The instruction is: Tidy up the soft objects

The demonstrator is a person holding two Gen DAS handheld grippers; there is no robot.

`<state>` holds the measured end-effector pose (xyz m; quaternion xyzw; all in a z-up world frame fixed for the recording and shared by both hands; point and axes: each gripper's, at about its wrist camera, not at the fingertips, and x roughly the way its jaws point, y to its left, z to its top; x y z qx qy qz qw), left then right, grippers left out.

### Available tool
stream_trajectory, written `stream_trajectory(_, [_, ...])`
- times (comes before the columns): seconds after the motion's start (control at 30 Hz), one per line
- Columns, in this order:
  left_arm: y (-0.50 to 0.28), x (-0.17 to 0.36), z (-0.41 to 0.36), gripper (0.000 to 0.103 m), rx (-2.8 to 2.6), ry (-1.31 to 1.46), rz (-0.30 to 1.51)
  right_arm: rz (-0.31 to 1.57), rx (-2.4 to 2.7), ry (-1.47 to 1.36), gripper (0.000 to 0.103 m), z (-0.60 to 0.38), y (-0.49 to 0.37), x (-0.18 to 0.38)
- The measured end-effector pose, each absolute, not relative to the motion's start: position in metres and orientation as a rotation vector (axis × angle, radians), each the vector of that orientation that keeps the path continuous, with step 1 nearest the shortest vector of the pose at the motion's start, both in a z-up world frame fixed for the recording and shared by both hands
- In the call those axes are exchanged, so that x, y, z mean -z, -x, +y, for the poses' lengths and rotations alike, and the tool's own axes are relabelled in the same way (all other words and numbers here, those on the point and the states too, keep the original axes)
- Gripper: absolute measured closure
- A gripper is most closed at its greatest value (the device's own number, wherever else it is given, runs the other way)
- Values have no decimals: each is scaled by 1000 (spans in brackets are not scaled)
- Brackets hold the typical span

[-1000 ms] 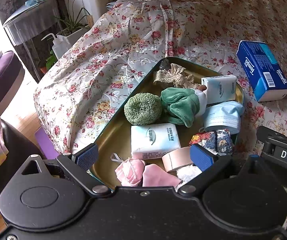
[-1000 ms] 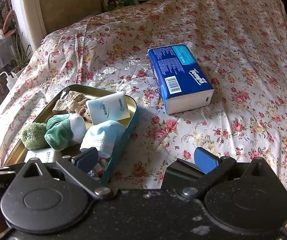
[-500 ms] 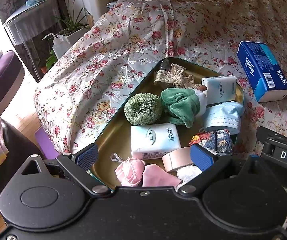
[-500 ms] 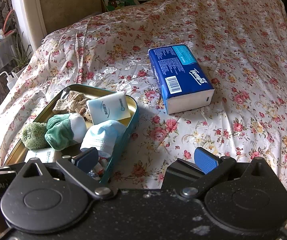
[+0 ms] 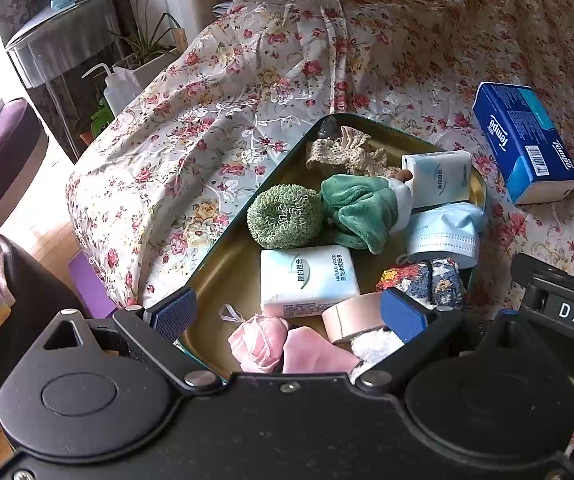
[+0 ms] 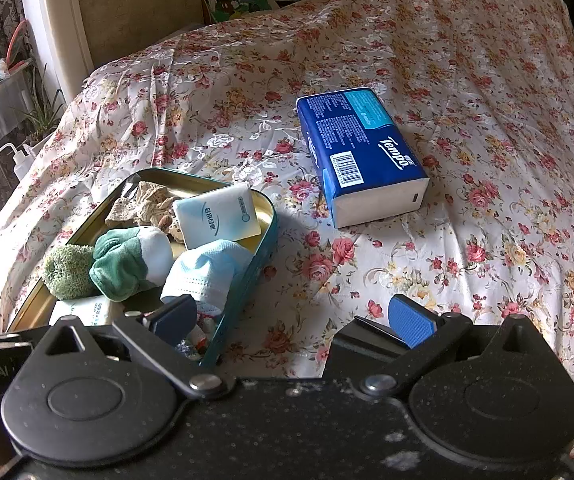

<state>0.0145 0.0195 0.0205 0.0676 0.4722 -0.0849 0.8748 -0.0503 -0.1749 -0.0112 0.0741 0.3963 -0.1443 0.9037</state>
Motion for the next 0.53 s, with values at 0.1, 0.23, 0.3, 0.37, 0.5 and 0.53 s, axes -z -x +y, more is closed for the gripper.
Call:
stream_trajectory(0.1, [-15, -20, 20, 7, 178, -141, 987, 819, 297, -152, 0, -174, 50, 12])
stream_trajectory(0.23, [-14, -20, 19, 7, 178, -138, 990, 821, 295, -151, 0, -174, 50, 12])
stream_trajectory(0.3, [-14, -20, 20, 7, 179, -137, 991, 821, 296, -151, 0, -174, 50, 12])
stream_trajectory(0.37, [-14, -20, 20, 7, 180, -134, 993, 820, 295, -151, 0, -174, 50, 12])
stream_trajectory(0.5, [-14, -20, 20, 7, 180, -134, 992, 821, 295, -151, 0, -174, 50, 12])
stream_trajectory(0.53, [-14, -20, 20, 7, 180, -135, 993, 821, 295, -151, 0, -174, 50, 12])
